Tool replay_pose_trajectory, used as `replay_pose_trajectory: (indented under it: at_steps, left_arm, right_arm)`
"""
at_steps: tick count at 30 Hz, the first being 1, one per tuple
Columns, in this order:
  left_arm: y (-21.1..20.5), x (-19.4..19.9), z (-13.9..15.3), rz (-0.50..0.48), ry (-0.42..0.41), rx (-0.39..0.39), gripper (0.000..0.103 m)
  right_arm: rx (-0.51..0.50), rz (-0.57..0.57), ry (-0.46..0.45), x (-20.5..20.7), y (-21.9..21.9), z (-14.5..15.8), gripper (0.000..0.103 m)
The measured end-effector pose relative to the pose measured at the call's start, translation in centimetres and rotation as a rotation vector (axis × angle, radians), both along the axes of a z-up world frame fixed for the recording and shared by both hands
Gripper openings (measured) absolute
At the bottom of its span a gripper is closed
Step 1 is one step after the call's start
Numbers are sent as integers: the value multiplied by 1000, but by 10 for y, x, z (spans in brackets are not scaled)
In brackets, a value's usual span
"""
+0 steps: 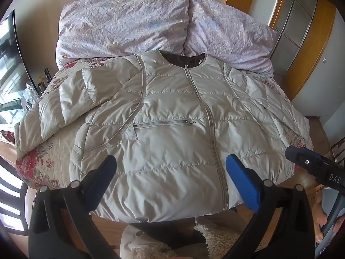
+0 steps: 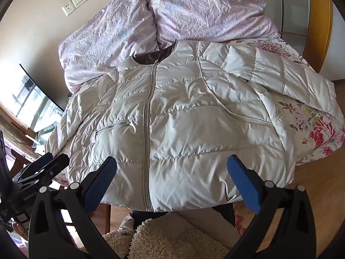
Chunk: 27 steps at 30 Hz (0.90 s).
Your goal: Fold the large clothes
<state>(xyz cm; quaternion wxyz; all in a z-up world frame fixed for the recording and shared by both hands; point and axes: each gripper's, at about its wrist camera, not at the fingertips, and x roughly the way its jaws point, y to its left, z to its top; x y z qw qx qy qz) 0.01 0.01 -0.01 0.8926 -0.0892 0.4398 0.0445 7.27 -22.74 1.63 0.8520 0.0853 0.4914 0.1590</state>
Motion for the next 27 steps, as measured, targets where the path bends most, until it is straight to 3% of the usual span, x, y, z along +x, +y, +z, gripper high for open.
replay_pose_trajectory:
  at_steps: [27]
  left_arm:
    - [0, 0, 0, 0, 0, 1, 101]
  right_arm:
    - [5, -2, 4, 2, -4, -2, 102]
